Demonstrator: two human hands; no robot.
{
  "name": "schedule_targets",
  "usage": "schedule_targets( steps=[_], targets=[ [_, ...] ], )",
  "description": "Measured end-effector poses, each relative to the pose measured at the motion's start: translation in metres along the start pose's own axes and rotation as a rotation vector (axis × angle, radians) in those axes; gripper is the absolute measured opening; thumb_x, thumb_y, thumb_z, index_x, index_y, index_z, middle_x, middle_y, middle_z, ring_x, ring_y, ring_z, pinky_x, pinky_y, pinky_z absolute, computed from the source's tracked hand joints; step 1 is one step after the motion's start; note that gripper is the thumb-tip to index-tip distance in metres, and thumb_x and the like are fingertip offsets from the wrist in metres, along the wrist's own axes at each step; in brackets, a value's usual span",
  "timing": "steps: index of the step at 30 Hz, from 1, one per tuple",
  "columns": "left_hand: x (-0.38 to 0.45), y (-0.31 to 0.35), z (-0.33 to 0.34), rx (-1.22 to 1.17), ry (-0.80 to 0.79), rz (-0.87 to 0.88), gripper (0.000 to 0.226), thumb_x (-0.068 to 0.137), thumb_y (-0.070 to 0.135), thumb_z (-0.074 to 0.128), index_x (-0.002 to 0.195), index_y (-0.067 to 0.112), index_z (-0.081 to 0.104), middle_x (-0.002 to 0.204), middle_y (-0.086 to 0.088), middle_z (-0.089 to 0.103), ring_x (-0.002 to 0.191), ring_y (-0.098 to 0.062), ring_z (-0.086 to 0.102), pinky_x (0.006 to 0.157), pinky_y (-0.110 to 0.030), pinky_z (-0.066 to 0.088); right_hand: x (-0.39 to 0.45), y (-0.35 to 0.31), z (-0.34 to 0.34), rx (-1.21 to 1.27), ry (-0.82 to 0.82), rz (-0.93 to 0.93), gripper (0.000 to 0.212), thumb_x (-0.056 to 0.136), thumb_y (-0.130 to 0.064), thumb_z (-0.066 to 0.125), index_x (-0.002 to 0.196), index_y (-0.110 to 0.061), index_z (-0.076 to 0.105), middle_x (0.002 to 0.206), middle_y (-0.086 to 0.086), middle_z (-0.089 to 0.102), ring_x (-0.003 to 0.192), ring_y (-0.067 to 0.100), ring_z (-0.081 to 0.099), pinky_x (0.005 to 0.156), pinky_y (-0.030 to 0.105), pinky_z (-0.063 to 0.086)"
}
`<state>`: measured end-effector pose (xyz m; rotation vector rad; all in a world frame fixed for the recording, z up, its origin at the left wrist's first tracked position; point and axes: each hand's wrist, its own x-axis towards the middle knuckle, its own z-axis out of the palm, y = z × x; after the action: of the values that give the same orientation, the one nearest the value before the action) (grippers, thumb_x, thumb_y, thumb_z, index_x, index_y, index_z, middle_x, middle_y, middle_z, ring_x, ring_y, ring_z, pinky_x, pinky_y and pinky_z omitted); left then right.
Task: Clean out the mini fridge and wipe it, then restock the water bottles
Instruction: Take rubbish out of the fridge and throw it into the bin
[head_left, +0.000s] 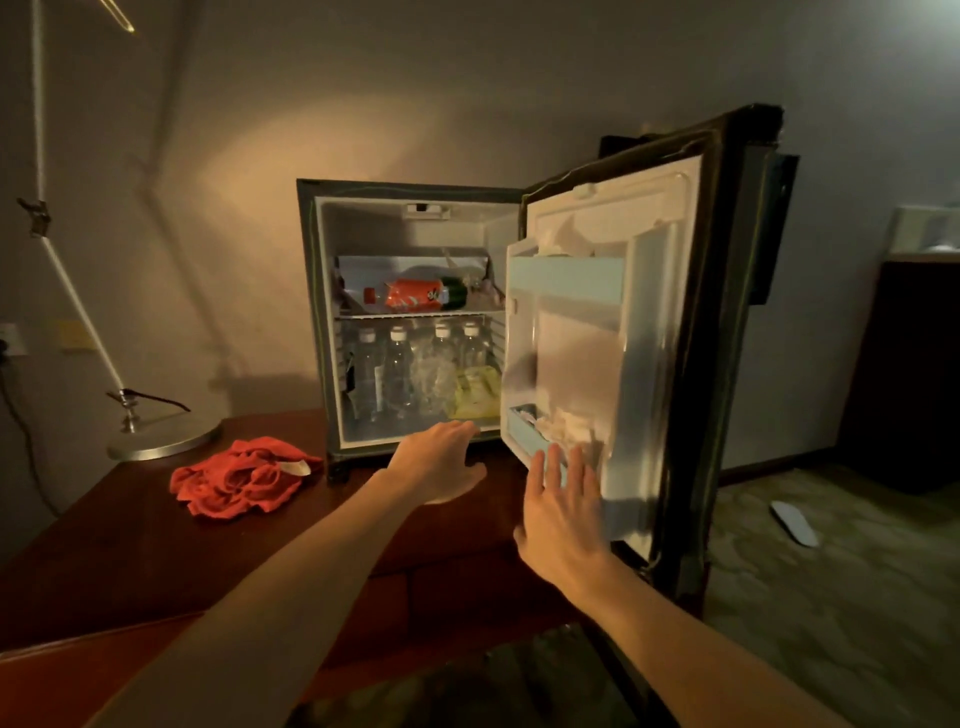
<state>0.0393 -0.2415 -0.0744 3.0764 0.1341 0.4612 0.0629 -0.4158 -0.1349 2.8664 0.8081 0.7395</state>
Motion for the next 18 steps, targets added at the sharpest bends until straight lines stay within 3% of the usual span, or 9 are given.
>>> schedule_targets(
  steps=[5, 8, 13, 18],
  targets=[
    [0.019, 0.034, 0.007, -0.006, 0.022, 0.08, 0.06, 0.094, 0.044, 0.052, 0.148, 0.022, 0.036, 0.149, 0.002, 0.044, 0.133, -0.021, 0.045, 0.1, -0.041, 0.043, 0.002, 0.056, 0.007, 0.147, 0.032, 0.072, 0.08, 0.089, -0.046, 0.054, 0.151, -0.008, 0.021, 0.158, 0.013, 0.025, 0.144, 0.033, 0.023, 0.116, 0.047, 0.026],
    [0.031, 0.053, 0.015, -0.031, 0.051, 0.134, 0.059, 0.094, 0.042, 0.053, 0.147, 0.021, 0.037, 0.147, 0.002, 0.046, 0.131, -0.02, 0.046, 0.098, -0.039, 0.044, 0.005, 0.087, 0.011, 0.223, 0.097, 0.13, 0.062, 0.092, -0.037, 0.052, 0.145, -0.011, 0.033, 0.146, 0.009, 0.044, 0.134, 0.025, 0.041, 0.11, 0.039, 0.037],
    [0.058, 0.084, 0.038, -0.064, 0.122, 0.214, 0.059, 0.094, 0.04, 0.055, 0.146, 0.018, 0.038, 0.149, 0.002, 0.044, 0.134, -0.018, 0.043, 0.106, -0.038, 0.04, 0.019, 0.139, 0.022, 0.343, 0.13, 0.244, 0.047, 0.094, -0.028, 0.052, 0.137, -0.014, 0.036, 0.138, 0.012, 0.049, 0.123, 0.03, 0.049, 0.098, 0.041, 0.046],
    [0.091, 0.109, 0.06, -0.064, 0.179, 0.259, 0.056, 0.094, 0.038, 0.055, 0.144, 0.018, 0.039, 0.145, 0.002, 0.045, 0.134, -0.018, 0.042, 0.109, -0.037, 0.038, 0.043, 0.181, 0.032, 0.428, 0.173, 0.319, 0.044, 0.096, -0.025, 0.054, 0.136, -0.01, 0.043, 0.127, 0.014, 0.059, 0.118, 0.032, 0.053, 0.096, 0.041, 0.045]
  ],
)
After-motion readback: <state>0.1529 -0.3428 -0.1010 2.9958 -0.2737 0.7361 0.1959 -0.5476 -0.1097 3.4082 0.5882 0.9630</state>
